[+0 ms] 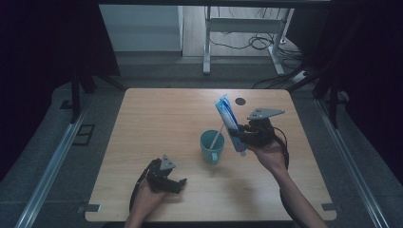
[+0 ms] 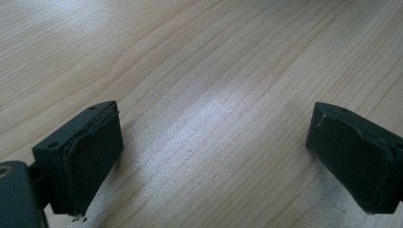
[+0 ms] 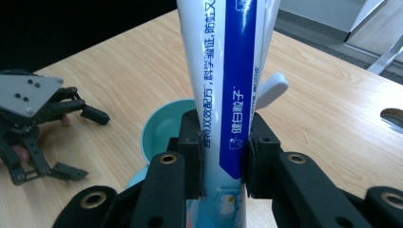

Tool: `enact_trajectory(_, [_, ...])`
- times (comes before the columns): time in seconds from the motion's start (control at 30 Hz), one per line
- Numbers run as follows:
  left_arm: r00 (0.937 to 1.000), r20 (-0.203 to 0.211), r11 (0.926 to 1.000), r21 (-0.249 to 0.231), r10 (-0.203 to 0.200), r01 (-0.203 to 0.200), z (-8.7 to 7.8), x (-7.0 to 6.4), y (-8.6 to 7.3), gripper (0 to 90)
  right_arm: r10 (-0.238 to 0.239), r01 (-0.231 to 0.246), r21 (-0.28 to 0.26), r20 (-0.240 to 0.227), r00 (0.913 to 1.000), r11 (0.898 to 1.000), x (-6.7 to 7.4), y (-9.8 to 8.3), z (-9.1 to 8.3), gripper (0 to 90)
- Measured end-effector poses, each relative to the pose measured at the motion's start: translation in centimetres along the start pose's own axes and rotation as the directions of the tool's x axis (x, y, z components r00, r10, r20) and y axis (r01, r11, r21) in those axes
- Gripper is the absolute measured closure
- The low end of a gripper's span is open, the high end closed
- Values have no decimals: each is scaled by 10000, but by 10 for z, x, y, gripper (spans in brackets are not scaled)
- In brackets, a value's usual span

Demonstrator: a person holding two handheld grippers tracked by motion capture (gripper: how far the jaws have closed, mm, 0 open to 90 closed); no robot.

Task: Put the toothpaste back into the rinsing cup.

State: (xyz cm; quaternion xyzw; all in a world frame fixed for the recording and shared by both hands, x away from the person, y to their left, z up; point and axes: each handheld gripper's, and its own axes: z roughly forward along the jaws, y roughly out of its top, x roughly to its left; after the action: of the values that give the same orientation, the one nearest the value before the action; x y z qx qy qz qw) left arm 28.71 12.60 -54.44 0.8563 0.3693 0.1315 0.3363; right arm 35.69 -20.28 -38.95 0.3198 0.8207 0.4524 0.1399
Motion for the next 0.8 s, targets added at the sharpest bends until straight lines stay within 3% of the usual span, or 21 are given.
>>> enact_trajectory(0.8, [10000, 0, 10000, -7, 0, 0, 0, 0, 0, 49, -40, 25, -877, -163, 9999, 9961, 11, 23, 21, 720])
